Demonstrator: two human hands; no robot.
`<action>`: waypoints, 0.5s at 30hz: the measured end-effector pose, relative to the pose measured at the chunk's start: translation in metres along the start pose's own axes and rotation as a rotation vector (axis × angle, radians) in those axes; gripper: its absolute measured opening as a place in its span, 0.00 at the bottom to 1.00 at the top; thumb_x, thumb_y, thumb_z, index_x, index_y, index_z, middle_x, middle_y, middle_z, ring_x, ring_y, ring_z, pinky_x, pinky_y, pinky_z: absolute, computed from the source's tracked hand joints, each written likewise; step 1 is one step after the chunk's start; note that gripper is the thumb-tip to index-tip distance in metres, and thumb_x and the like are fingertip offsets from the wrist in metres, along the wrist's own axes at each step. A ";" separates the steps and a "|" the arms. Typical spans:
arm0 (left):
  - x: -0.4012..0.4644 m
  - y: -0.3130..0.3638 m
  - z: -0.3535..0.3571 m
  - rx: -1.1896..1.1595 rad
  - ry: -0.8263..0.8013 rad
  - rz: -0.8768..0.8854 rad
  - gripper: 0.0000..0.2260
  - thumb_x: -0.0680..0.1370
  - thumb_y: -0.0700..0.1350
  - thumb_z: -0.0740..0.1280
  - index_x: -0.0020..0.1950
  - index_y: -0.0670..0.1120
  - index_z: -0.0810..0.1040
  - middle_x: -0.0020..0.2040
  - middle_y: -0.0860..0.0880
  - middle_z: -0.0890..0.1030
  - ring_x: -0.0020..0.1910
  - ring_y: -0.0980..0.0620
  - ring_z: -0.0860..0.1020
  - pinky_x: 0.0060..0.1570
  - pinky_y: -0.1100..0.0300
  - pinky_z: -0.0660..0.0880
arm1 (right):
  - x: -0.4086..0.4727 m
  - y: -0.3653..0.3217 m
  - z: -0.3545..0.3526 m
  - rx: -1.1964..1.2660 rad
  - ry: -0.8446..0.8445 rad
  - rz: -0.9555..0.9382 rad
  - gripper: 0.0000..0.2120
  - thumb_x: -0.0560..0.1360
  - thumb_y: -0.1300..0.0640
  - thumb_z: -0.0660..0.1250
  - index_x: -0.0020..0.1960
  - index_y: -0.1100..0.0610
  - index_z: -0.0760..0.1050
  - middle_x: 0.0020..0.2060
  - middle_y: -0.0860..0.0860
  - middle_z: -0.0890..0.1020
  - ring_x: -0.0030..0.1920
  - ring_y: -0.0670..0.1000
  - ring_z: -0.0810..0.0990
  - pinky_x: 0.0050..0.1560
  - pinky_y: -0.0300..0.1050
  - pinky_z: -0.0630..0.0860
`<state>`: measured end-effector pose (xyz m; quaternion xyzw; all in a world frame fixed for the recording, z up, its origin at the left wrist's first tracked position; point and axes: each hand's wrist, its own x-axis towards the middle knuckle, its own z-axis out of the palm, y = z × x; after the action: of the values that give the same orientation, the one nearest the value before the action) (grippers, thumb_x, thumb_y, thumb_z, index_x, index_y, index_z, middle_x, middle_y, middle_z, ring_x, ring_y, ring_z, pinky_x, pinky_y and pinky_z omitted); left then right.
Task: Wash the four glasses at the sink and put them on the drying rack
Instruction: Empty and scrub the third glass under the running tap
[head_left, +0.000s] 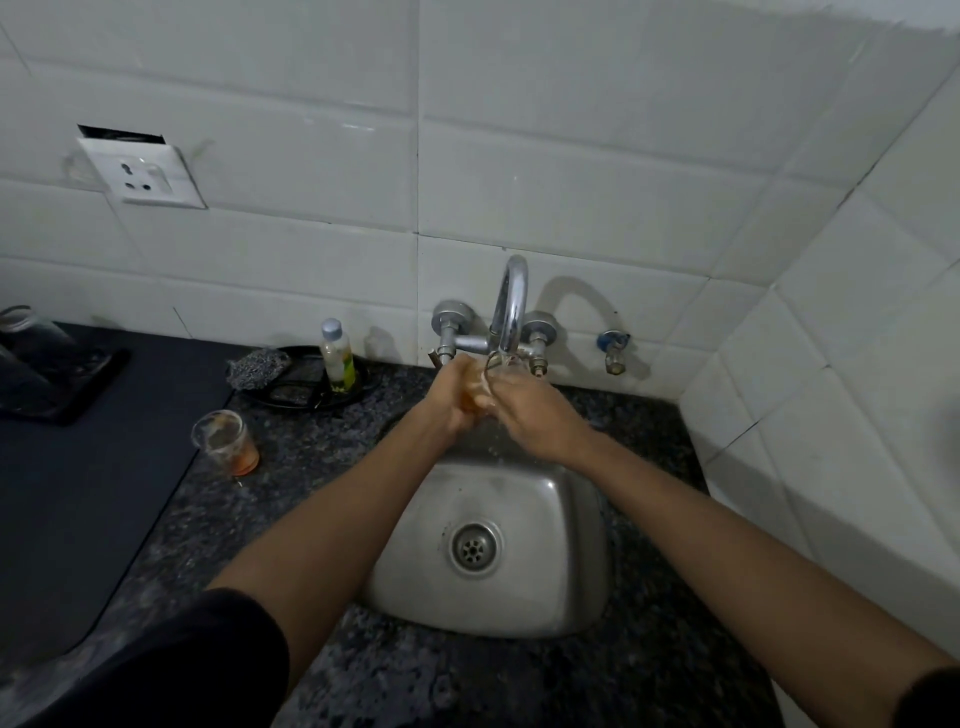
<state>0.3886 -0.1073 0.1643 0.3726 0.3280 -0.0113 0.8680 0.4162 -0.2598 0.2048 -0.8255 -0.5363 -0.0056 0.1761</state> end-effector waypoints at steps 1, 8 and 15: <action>0.002 -0.001 0.000 0.002 0.012 0.020 0.10 0.79 0.45 0.60 0.45 0.42 0.78 0.40 0.47 0.78 0.33 0.51 0.78 0.32 0.61 0.77 | 0.004 -0.006 0.006 0.057 0.031 0.079 0.14 0.85 0.48 0.60 0.59 0.56 0.79 0.55 0.55 0.83 0.56 0.55 0.80 0.58 0.56 0.78; 0.005 0.000 -0.014 0.092 -0.035 -0.054 0.13 0.81 0.47 0.60 0.49 0.41 0.82 0.39 0.45 0.82 0.36 0.48 0.81 0.30 0.55 0.80 | -0.003 0.007 -0.010 -0.147 -0.061 -0.229 0.13 0.80 0.60 0.69 0.64 0.57 0.79 0.61 0.53 0.83 0.61 0.53 0.80 0.60 0.49 0.78; 0.003 0.000 -0.005 0.079 -0.040 -0.054 0.15 0.82 0.47 0.60 0.40 0.42 0.78 0.33 0.47 0.79 0.30 0.51 0.79 0.26 0.61 0.76 | 0.007 -0.011 0.000 0.064 -0.047 0.067 0.10 0.84 0.52 0.63 0.60 0.54 0.79 0.54 0.53 0.83 0.52 0.52 0.81 0.55 0.55 0.80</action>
<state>0.3877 -0.1030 0.1601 0.3972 0.3199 -0.0552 0.8584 0.4091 -0.2493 0.2094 -0.8367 -0.5123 0.0367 0.1900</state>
